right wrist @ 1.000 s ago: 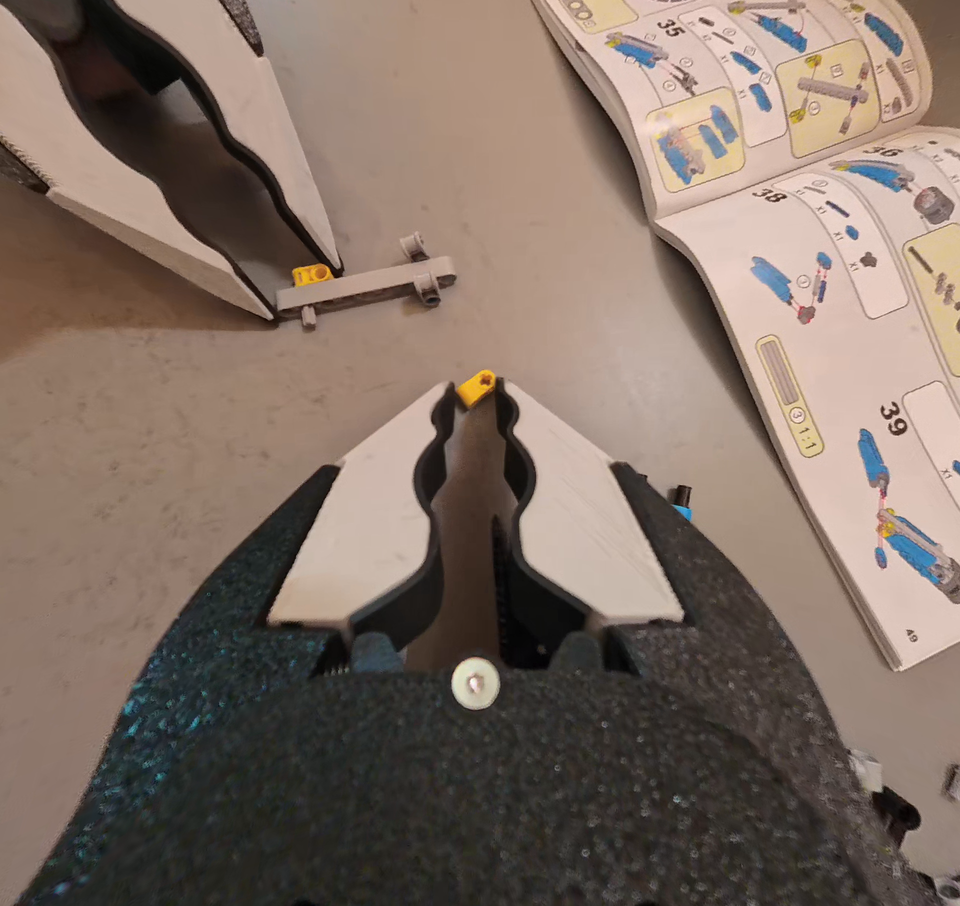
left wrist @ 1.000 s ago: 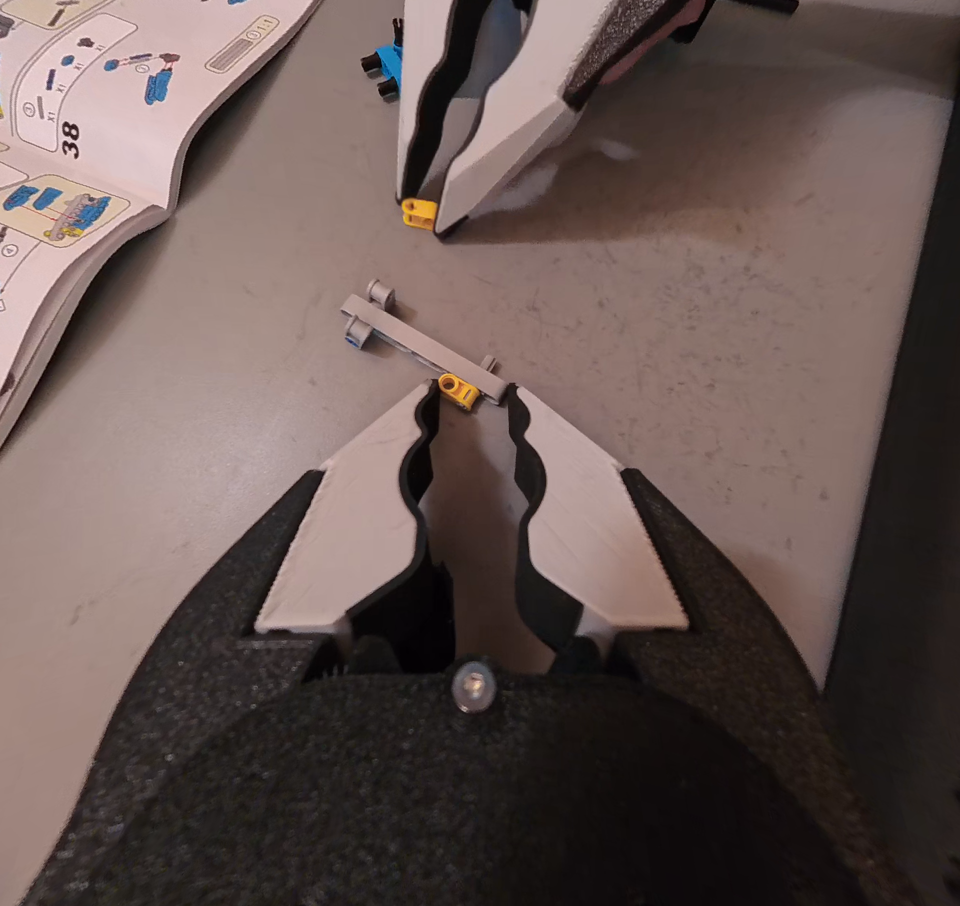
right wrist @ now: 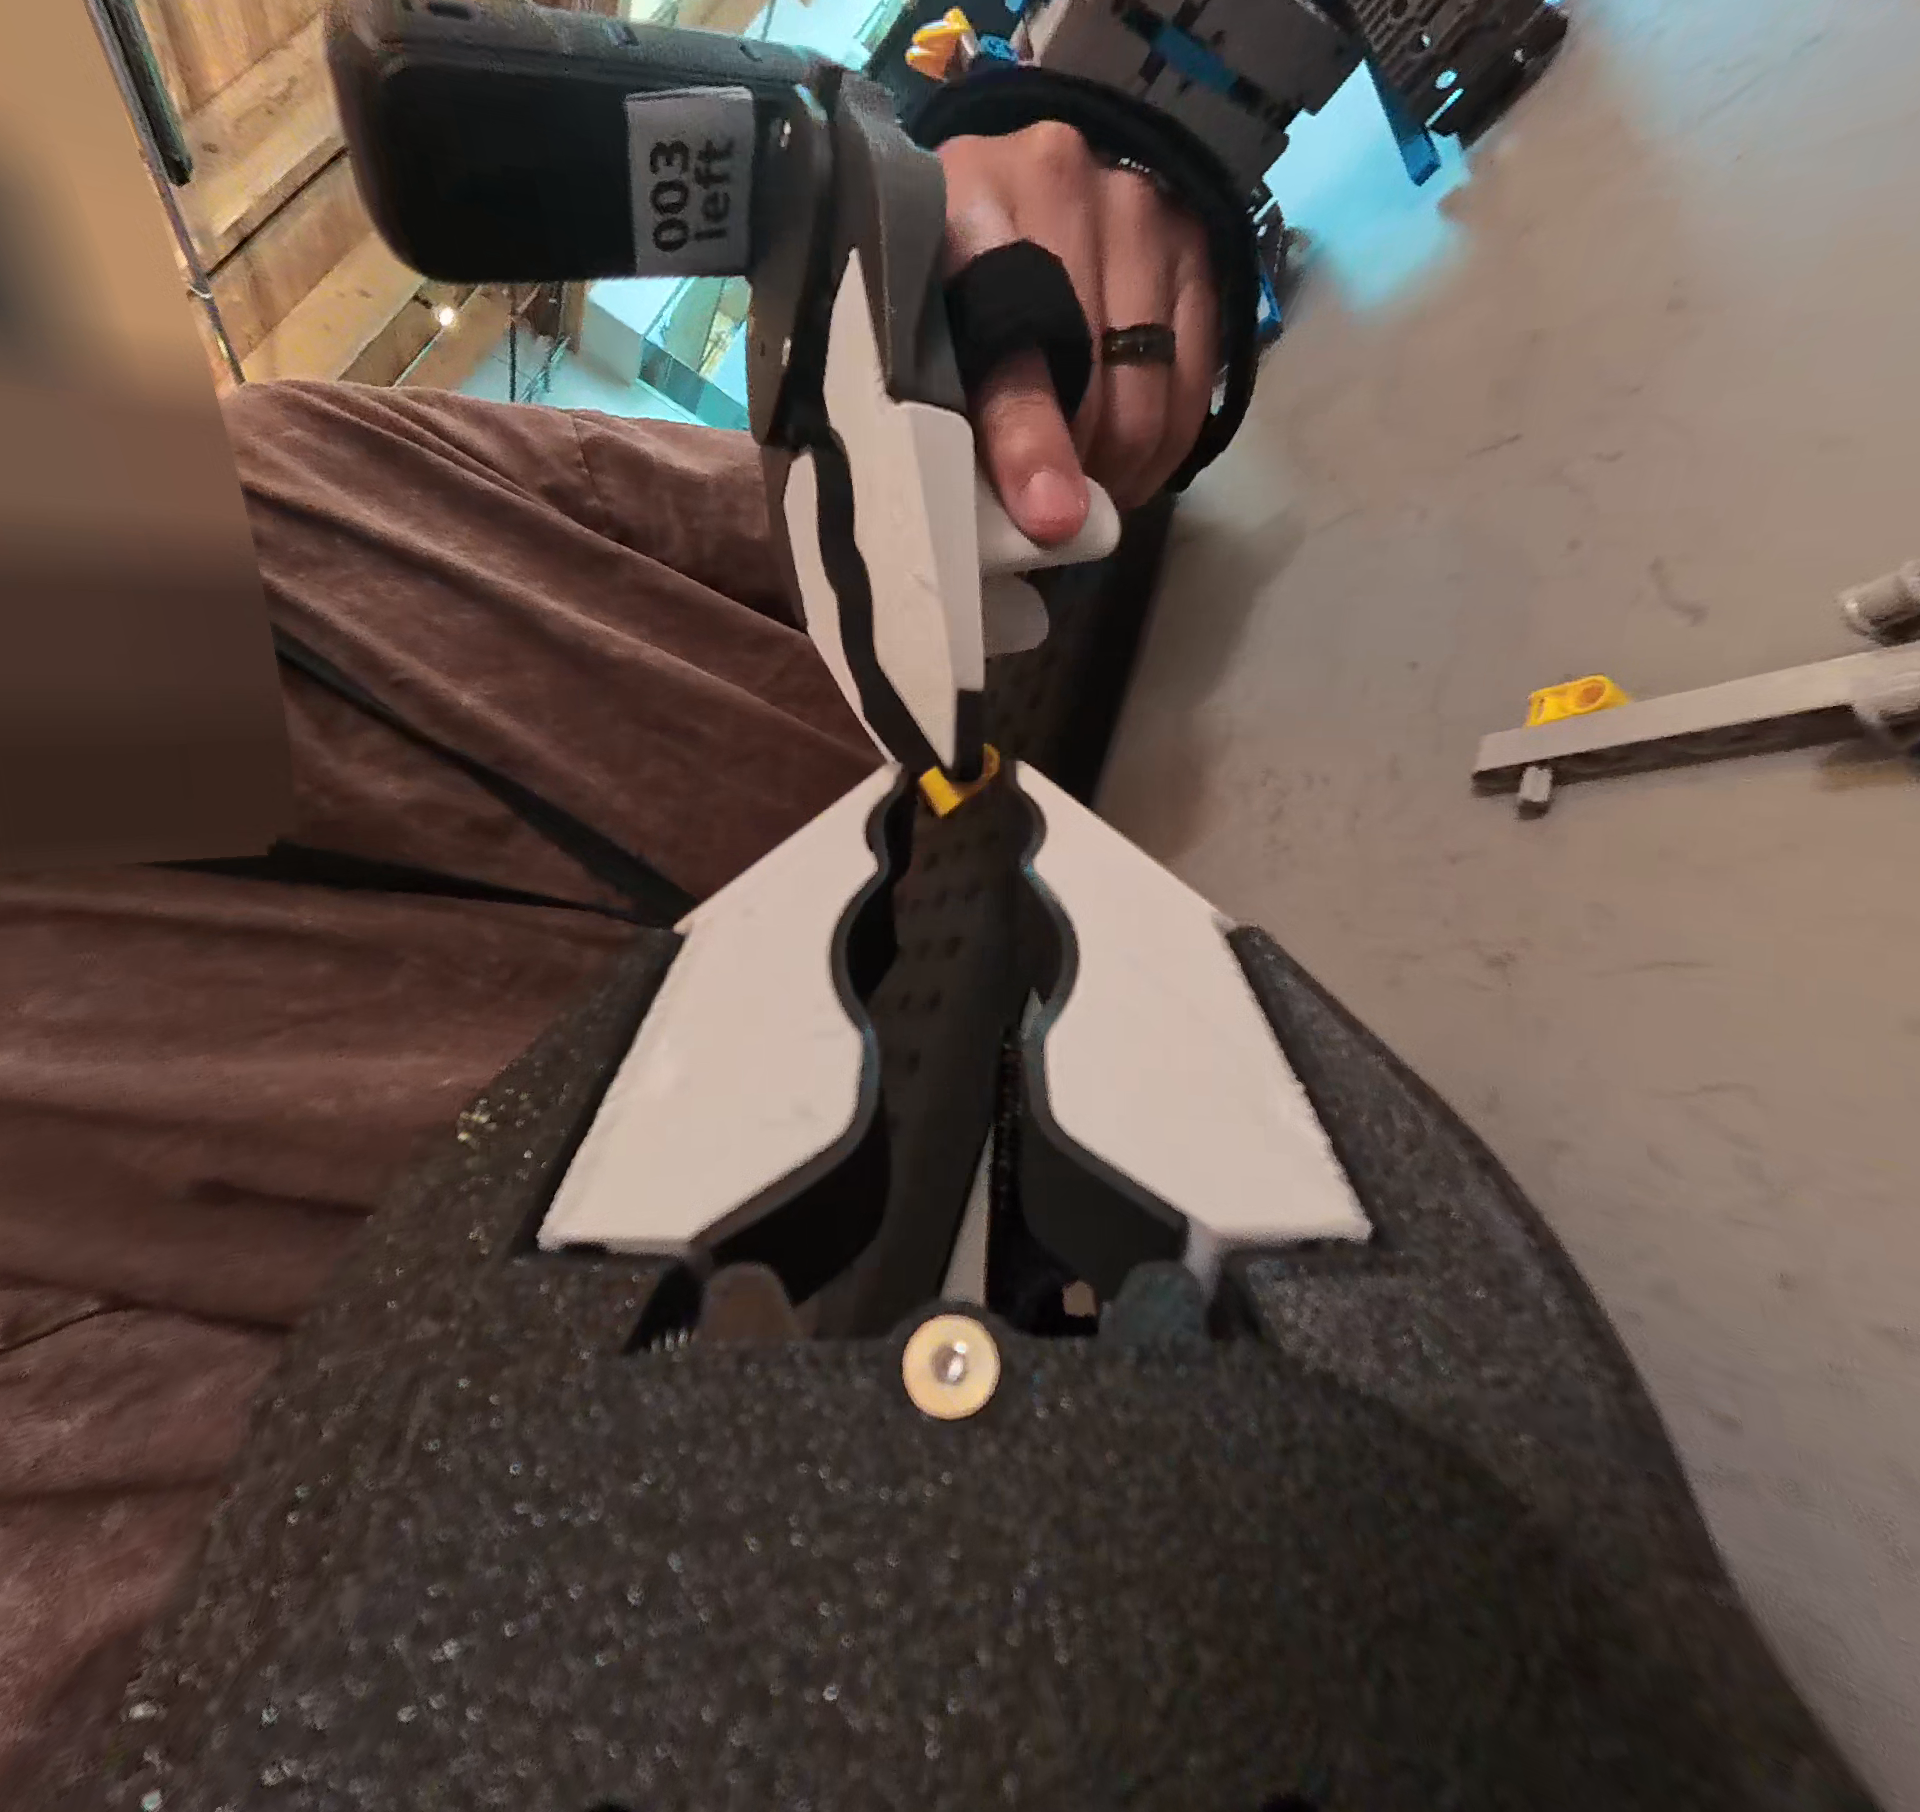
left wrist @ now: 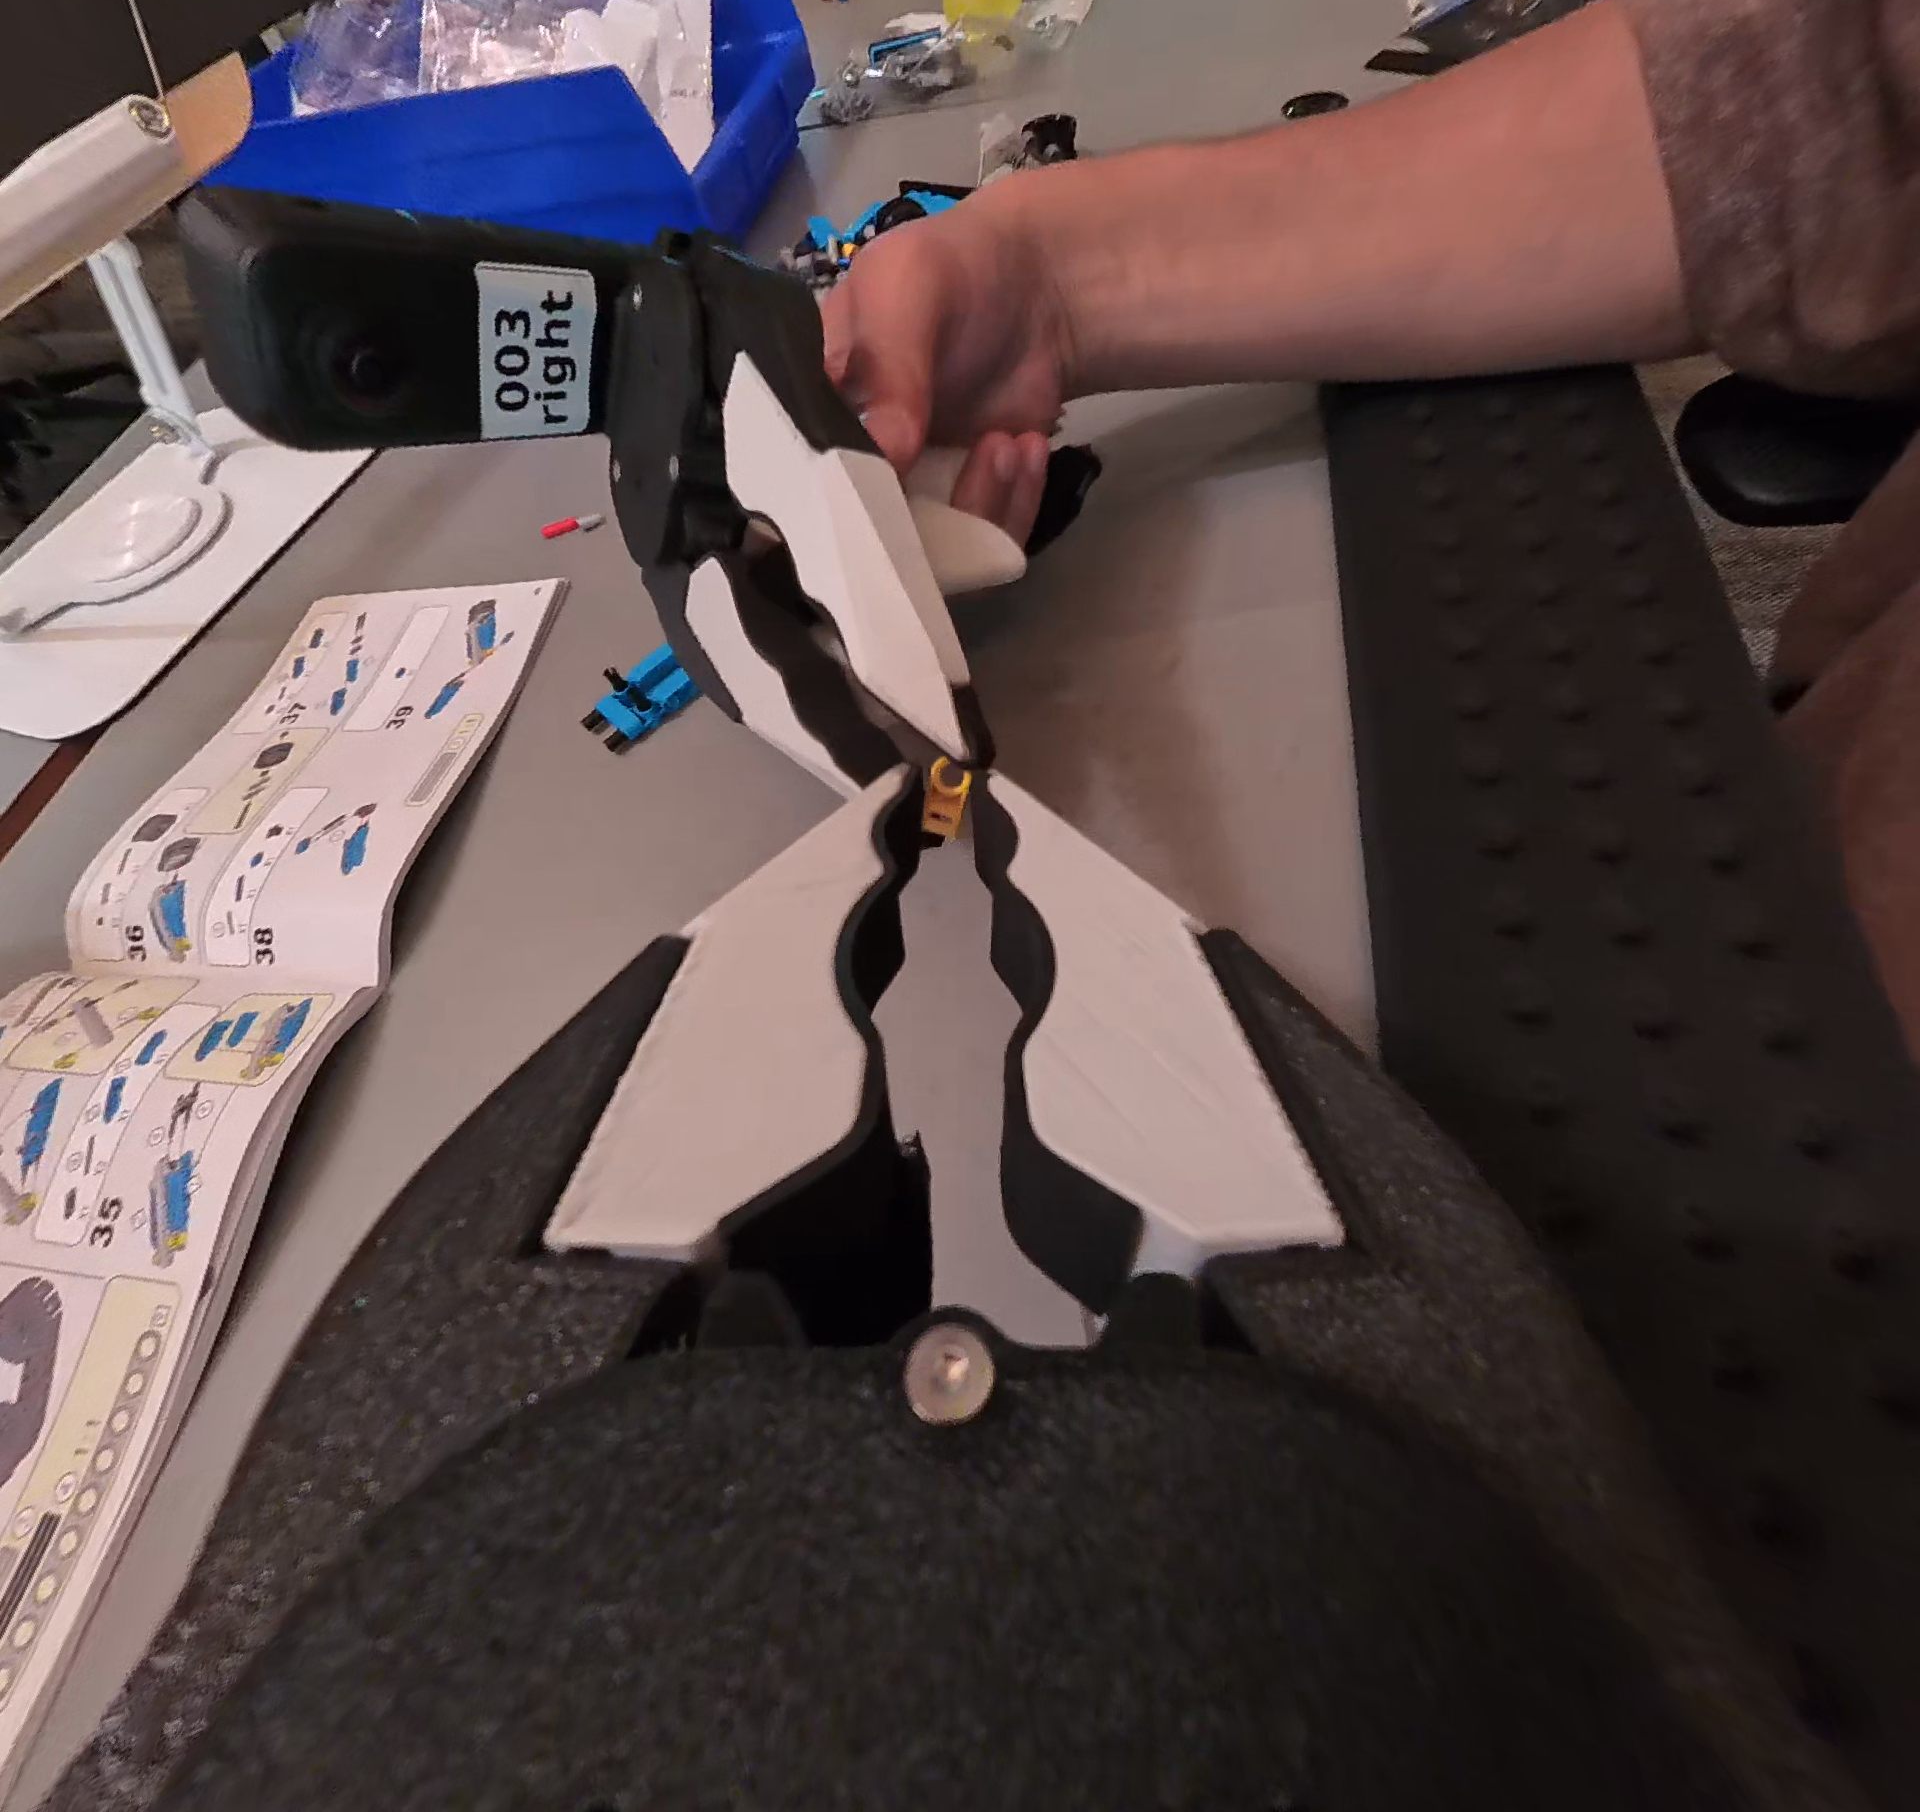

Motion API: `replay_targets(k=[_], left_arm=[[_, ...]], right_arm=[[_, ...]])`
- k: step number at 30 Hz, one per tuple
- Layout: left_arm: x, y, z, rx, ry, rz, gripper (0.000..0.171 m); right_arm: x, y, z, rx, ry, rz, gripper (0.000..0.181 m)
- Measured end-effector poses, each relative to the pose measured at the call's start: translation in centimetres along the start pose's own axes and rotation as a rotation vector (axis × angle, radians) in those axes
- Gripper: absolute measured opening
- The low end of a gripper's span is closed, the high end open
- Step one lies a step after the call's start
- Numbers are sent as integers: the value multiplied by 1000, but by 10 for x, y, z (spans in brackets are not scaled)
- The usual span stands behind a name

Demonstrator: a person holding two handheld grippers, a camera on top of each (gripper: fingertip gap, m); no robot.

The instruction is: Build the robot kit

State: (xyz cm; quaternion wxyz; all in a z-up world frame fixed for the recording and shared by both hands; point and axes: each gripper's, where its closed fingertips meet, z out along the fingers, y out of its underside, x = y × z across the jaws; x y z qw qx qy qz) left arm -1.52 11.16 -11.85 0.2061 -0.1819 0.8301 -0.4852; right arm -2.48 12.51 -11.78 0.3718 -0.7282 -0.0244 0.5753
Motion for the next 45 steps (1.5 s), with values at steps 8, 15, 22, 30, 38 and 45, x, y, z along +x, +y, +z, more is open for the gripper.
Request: replay_targets(k=[8, 15, 22, 30, 38, 45], left_arm=[[-42, 62, 14, -264, -146, -303, 7], [-30, 80, 45, -352, -173, -546, 7], [-35, 77, 45, -342, -209, -526, 30], [-56, 75, -5, -326, -191, -524, 27], [-49, 101, 12, -472, -268, -559, 39], [-51, 104, 13, -479, -267, -480, 24]], right_arm=[[65, -33, -56, 172, 527, -101, 21], [74, -31, -54, 15, 802, -400, 19], [85, -15, -60, -116, 881, -419, 18], [75, 18, -38, -348, 816, -559, 17], [92, 19, -29, -439, 923, -673, 17], [99, 16, -26, -449, 950, -716, 7]])
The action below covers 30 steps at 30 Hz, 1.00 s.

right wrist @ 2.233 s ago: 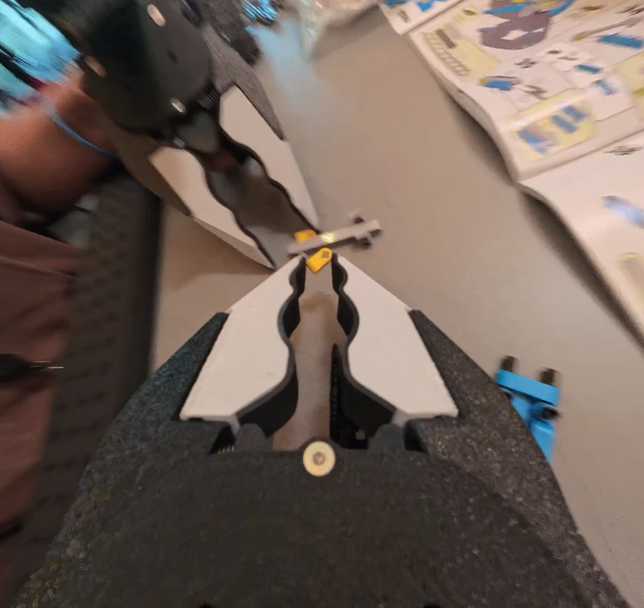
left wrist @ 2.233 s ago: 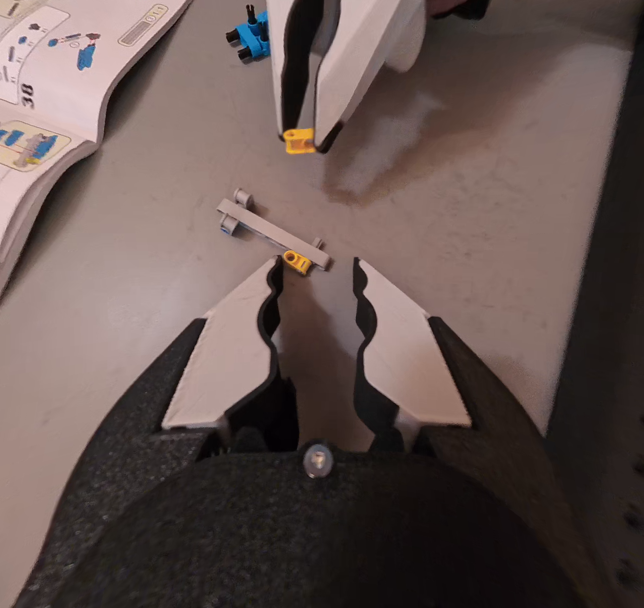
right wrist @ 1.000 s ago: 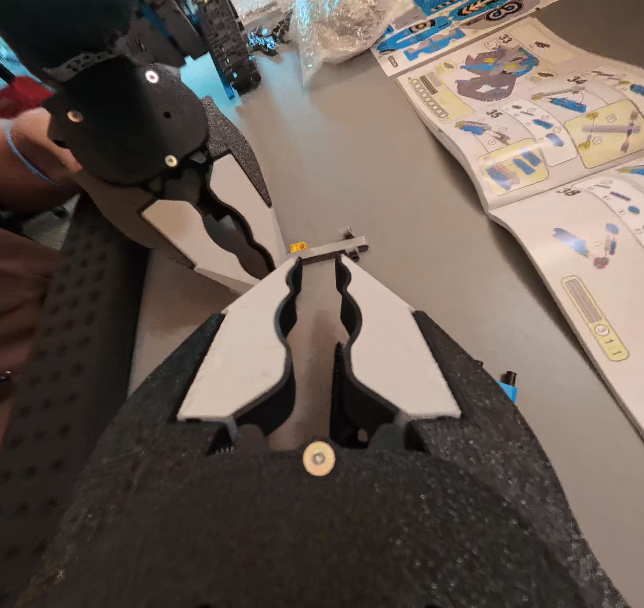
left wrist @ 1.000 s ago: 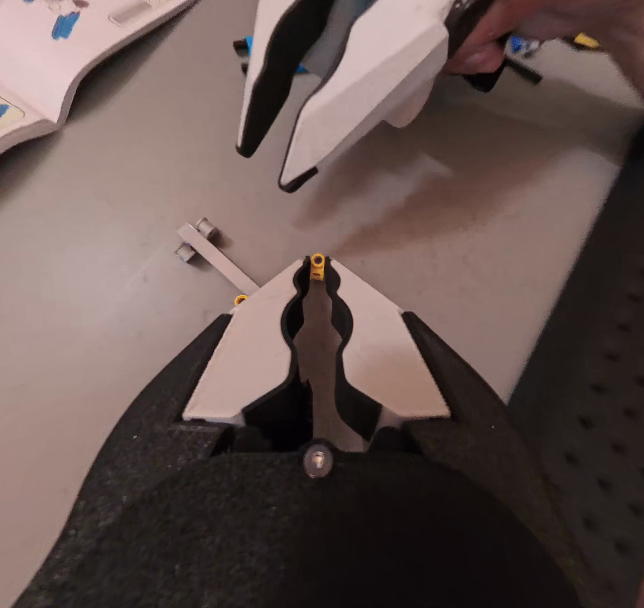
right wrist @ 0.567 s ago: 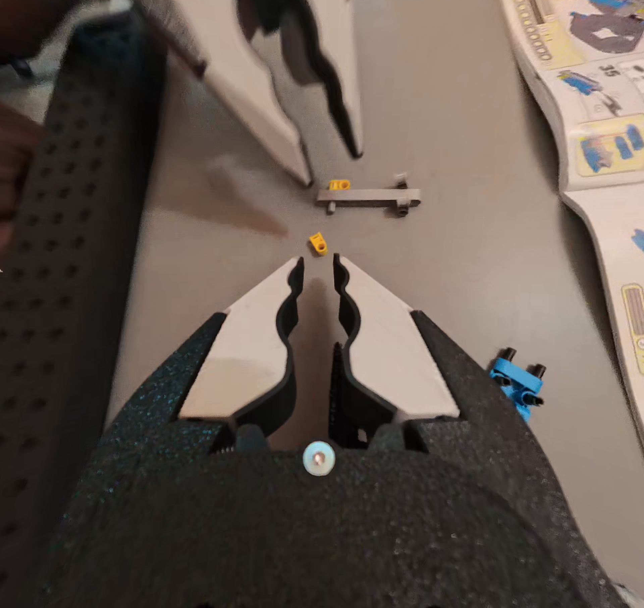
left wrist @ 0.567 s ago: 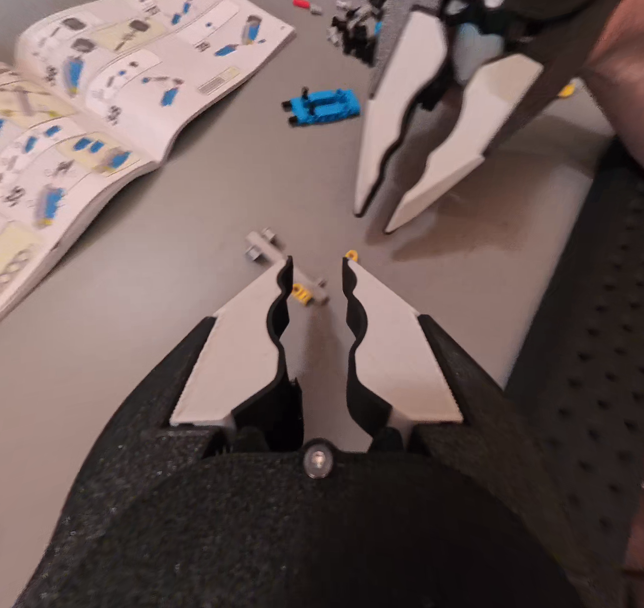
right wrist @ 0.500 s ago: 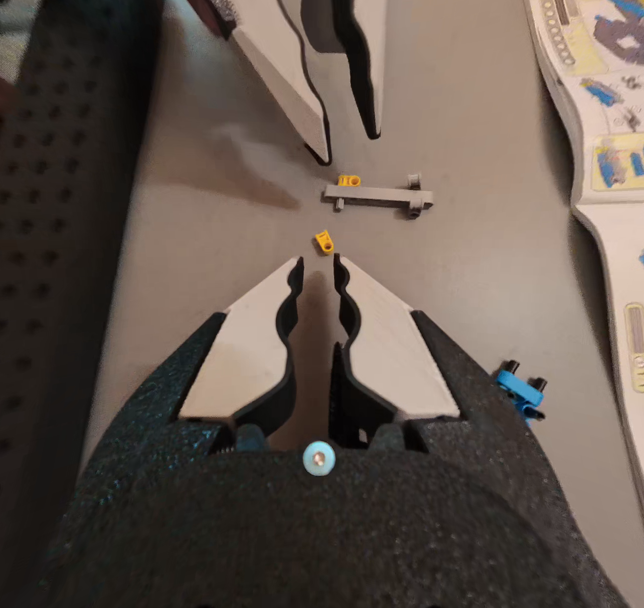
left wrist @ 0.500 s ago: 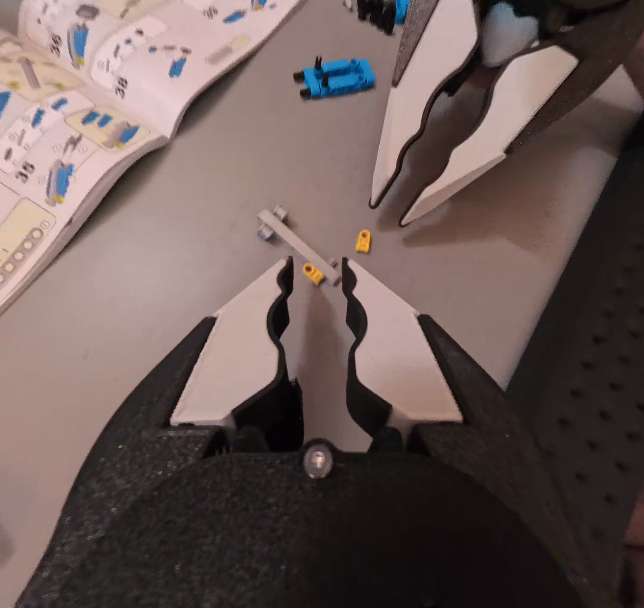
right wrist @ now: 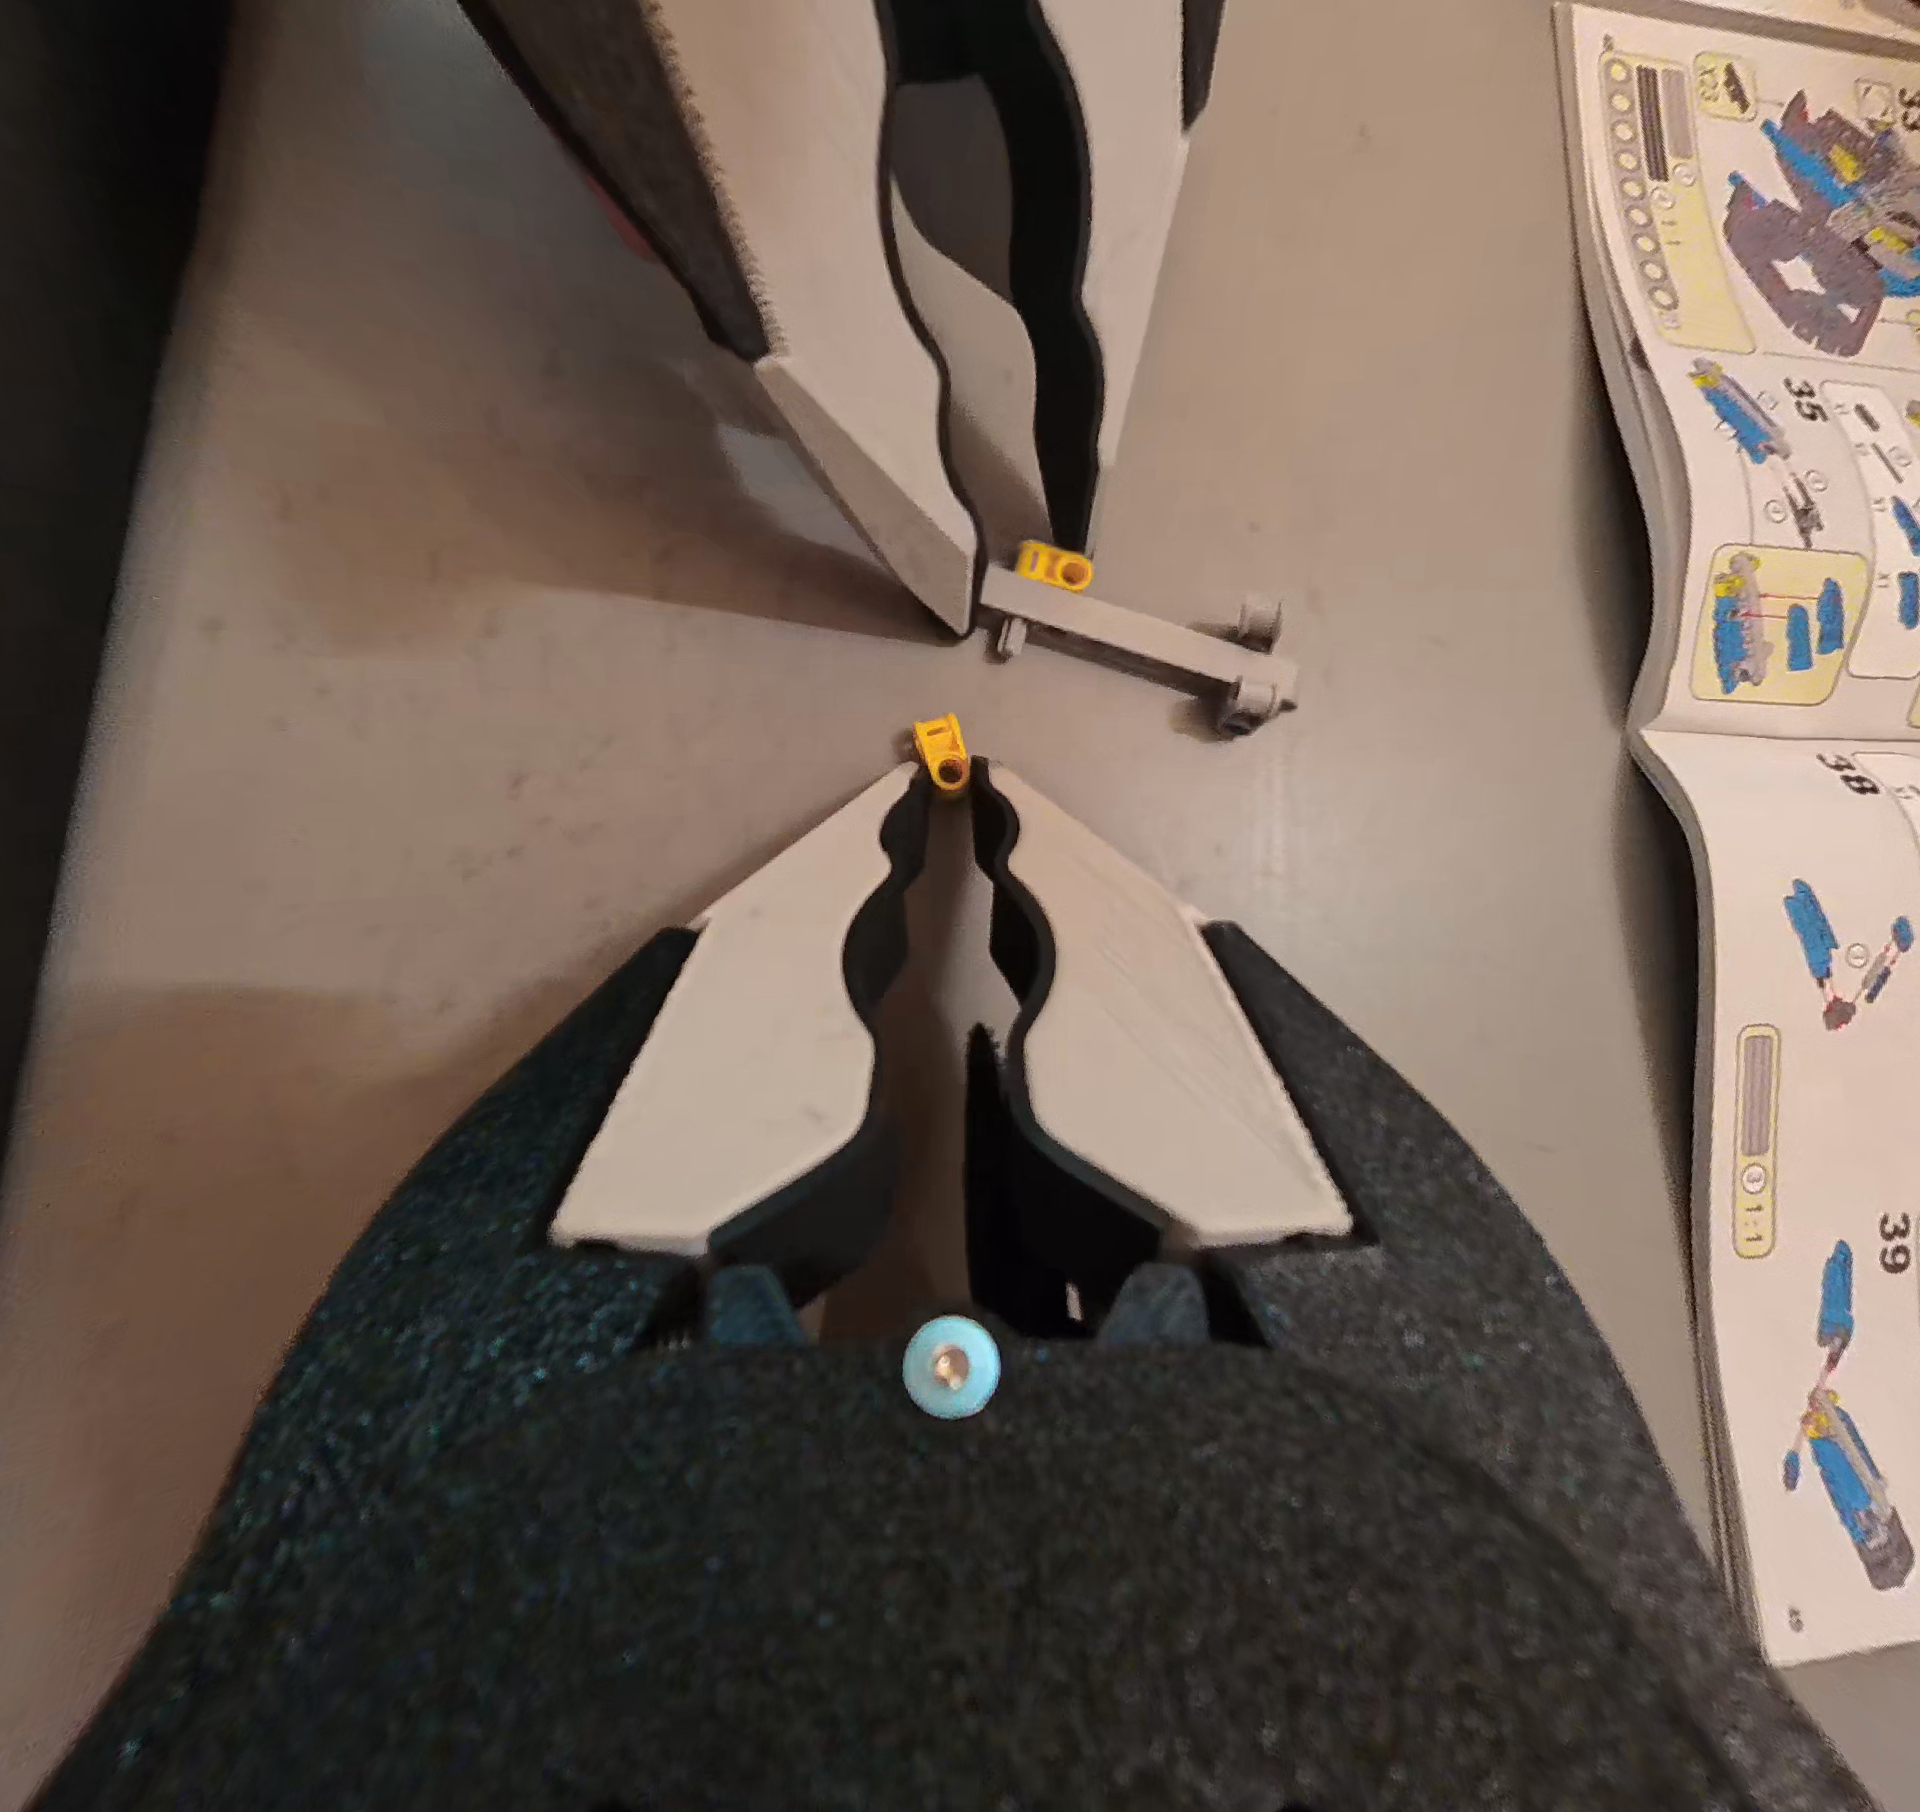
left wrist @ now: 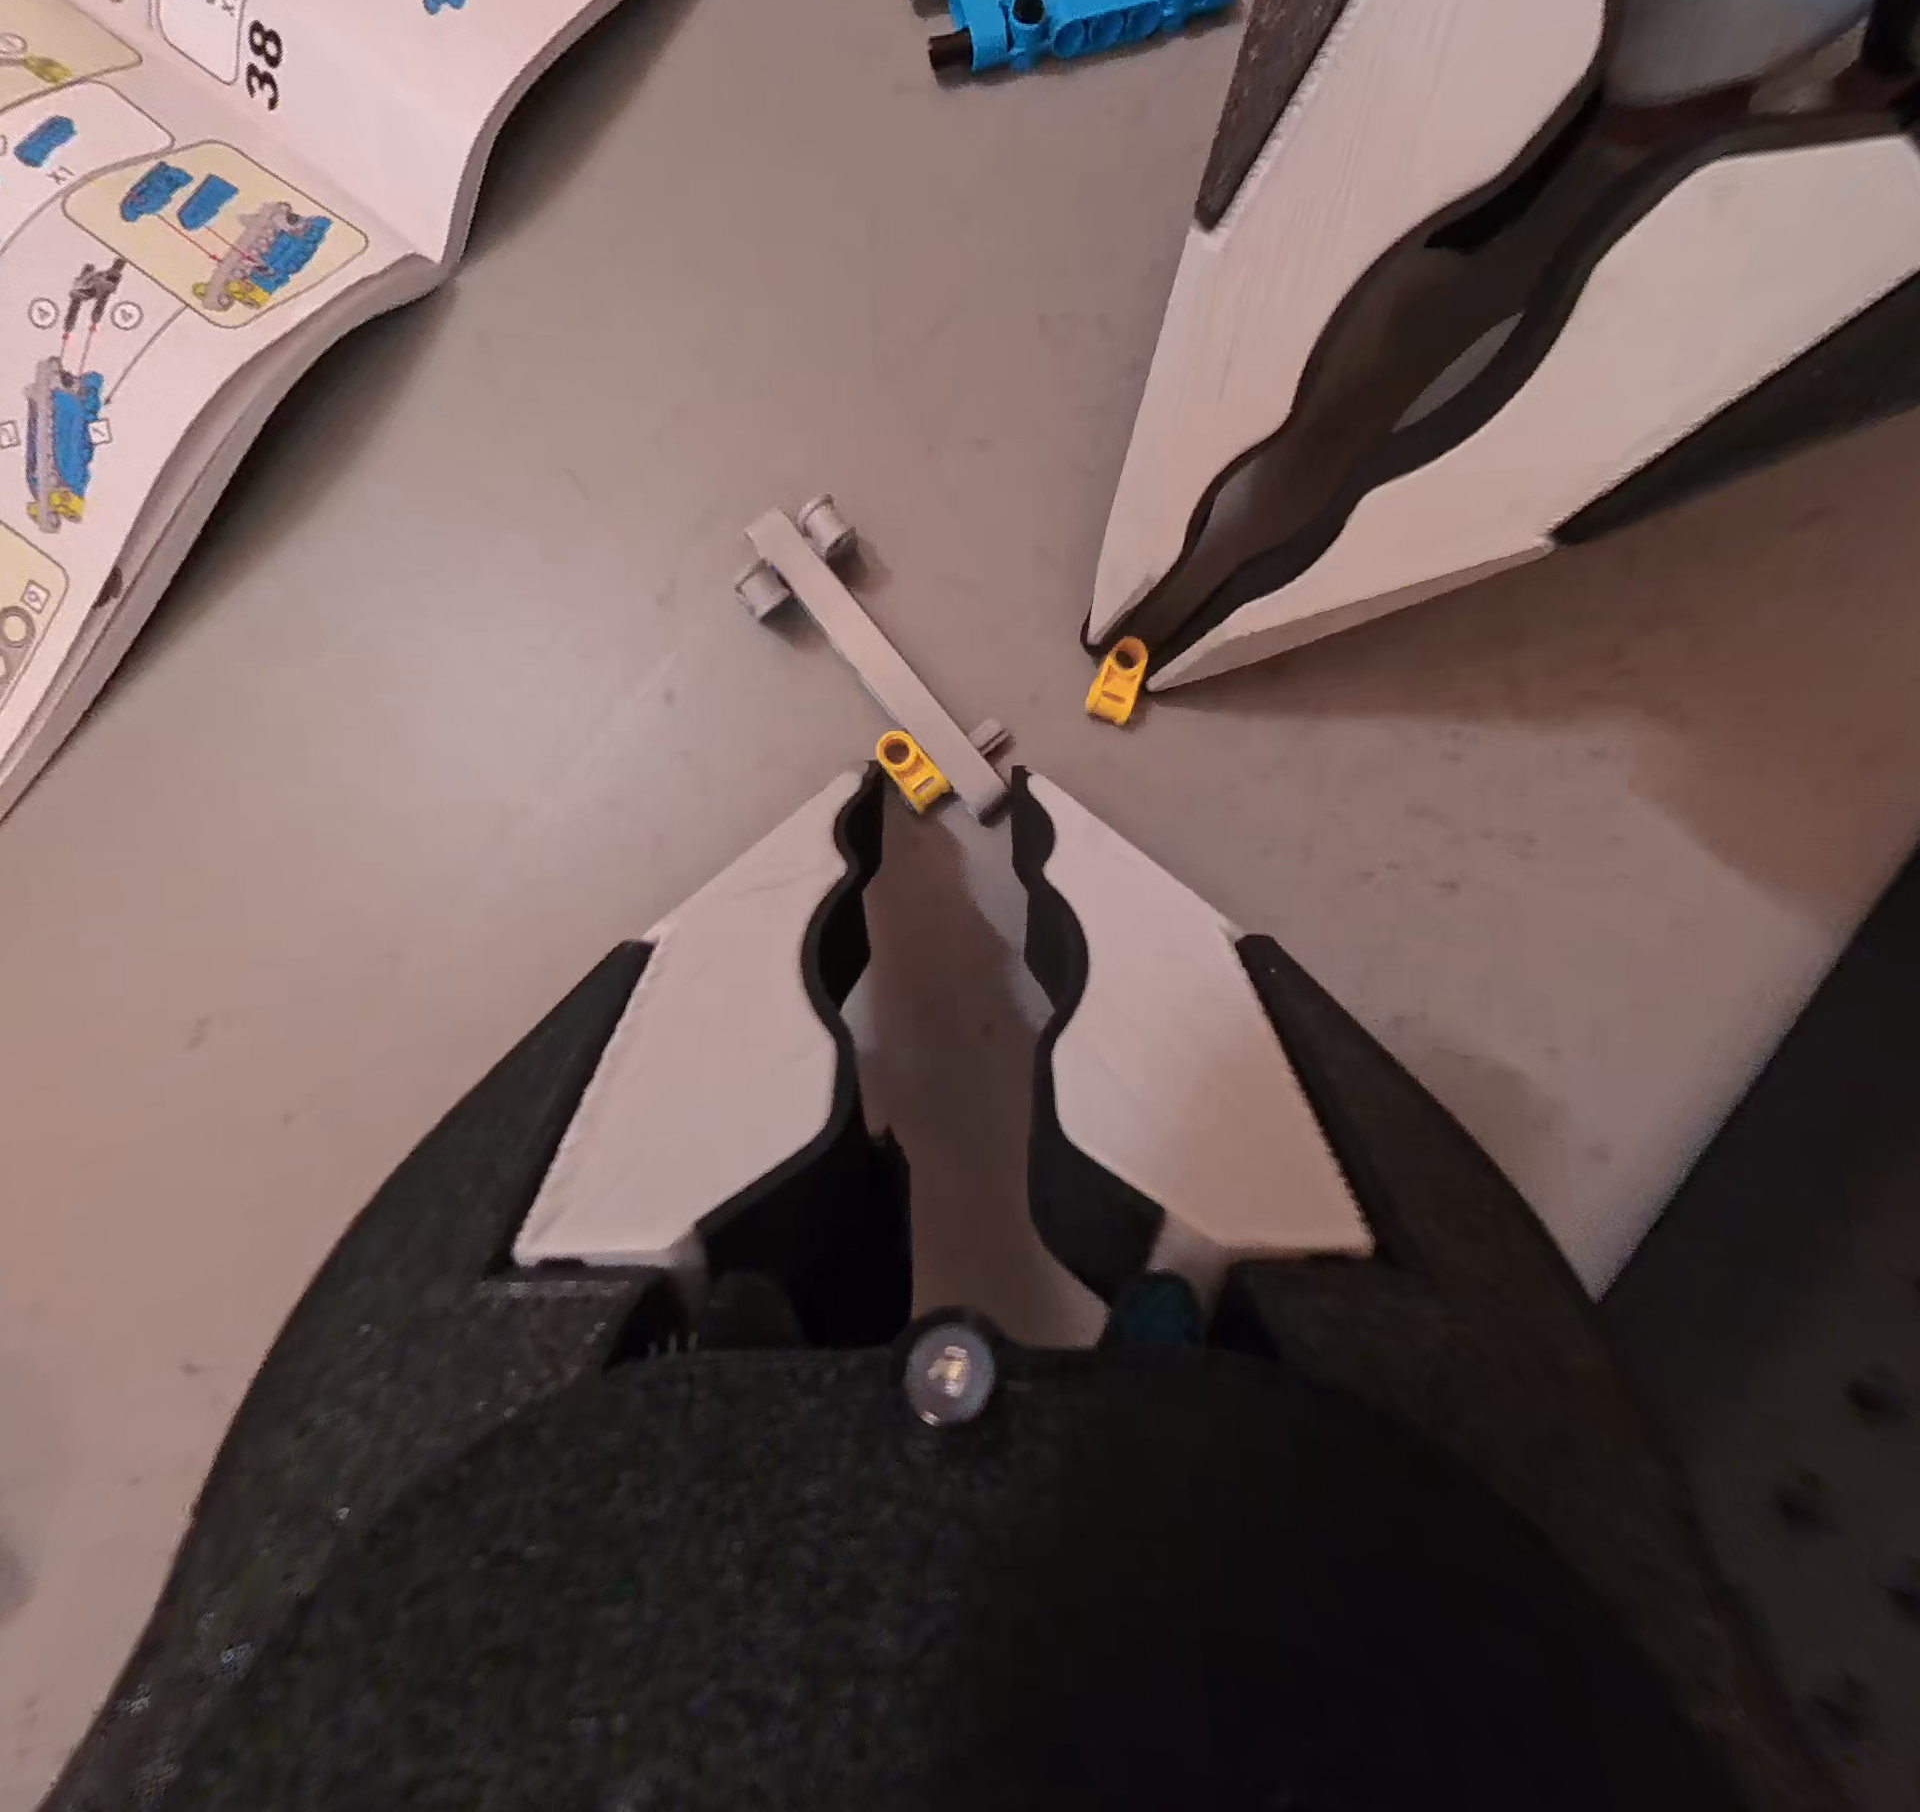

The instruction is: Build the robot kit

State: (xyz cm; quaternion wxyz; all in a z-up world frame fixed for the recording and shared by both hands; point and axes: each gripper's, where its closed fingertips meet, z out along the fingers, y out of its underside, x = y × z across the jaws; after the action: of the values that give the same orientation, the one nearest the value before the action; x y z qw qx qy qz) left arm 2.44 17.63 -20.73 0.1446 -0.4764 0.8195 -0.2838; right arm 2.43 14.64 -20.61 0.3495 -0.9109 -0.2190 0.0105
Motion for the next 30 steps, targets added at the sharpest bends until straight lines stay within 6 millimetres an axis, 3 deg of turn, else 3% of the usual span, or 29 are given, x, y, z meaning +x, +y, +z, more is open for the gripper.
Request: replay_targets(k=[4, 7, 8, 15, 22, 30], left_arm=[[3, -1, 0, 13, 11, 121, 21], [13, 4, -4, 15, 65, 243, 17], [18, 7, -5, 12, 103, 262, 8], [22, 11, -8, 17, 156, 258, 8], [19, 9, -9, 28, 152, 248, 12], [29, -6, -10, 105, 211, 193, 19]], right_arm=[[-5, -2, 1, 13, -30, -7, 7], [-23, -5, 1, 30, -132, 0, 7], [-27, -7, 1, 29, -151, -2, 7], [-29, -18, -3, 40, -107, -36, 18], [-27, -13, -5, 11, -89, -42, 15], [-29, -10, 3, -16, -88, -54, 7]])
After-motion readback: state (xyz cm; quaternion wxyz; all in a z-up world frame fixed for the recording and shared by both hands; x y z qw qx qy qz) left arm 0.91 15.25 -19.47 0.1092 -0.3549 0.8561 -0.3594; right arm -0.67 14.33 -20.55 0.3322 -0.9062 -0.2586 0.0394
